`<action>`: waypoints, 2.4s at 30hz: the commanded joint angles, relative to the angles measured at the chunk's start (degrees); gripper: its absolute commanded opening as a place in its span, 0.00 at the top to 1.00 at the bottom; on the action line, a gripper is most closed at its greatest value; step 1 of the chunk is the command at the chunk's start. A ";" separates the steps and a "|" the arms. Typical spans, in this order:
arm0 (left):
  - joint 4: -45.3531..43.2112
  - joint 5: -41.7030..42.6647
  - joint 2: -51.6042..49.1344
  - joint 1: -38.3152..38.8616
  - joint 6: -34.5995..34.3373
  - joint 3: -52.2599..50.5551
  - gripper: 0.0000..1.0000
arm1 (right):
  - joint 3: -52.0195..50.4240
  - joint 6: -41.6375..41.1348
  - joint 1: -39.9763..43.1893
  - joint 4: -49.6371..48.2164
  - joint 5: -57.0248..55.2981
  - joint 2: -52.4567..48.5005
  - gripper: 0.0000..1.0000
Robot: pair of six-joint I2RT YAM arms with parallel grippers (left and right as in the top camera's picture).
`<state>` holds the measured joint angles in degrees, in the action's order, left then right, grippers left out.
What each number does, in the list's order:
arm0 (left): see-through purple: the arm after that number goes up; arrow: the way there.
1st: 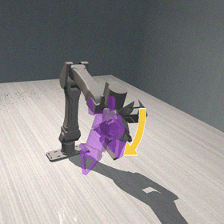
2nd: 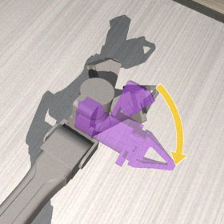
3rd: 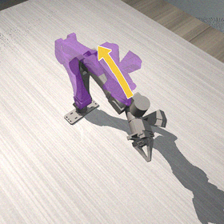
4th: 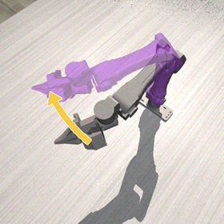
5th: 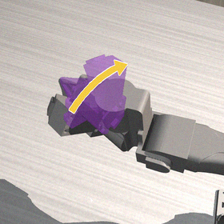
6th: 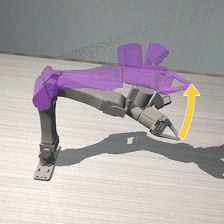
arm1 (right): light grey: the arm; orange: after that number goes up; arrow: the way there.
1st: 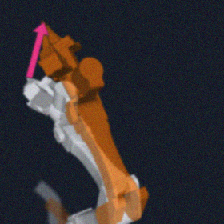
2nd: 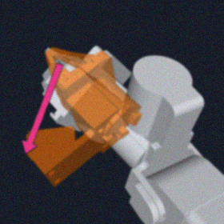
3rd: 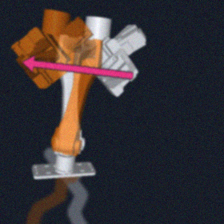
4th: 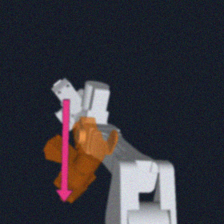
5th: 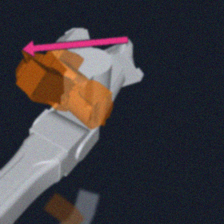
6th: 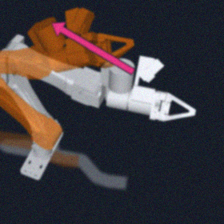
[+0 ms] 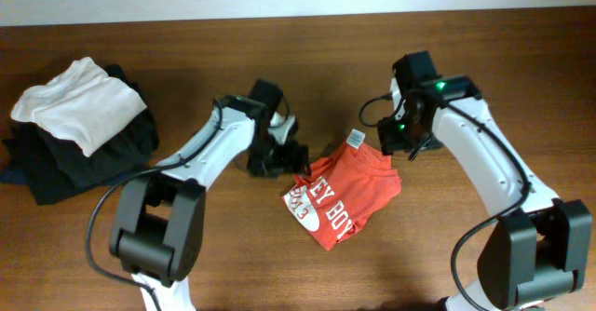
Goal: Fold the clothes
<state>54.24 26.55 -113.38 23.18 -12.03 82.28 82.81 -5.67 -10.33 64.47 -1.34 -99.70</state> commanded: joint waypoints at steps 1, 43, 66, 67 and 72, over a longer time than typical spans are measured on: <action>-5.90 2.58 3.56 0.00 8.13 3.10 0.02 | 6.62 -0.22 3.43 4.76 -1.51 0.68 0.01; 4.28 -32.37 18.58 -22.51 16.37 21.42 1.00 | 8.81 -0.17 9.66 12.79 0.66 0.68 0.01; -10.69 -23.28 4.37 -51.21 15.67 21.38 0.92 | 8.81 -0.17 9.66 13.16 0.68 0.68 0.01; -10.54 -23.28 4.09 -51.91 15.43 21.38 0.67 | 8.81 -0.17 9.66 13.16 0.68 0.68 0.01; -10.29 -23.30 4.79 -55.54 13.94 22.64 0.01 | 8.81 -0.15 9.66 13.16 0.68 0.66 0.01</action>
<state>43.83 2.61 -108.97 -30.37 3.33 102.78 90.65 -5.78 -0.93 77.58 -0.60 -99.70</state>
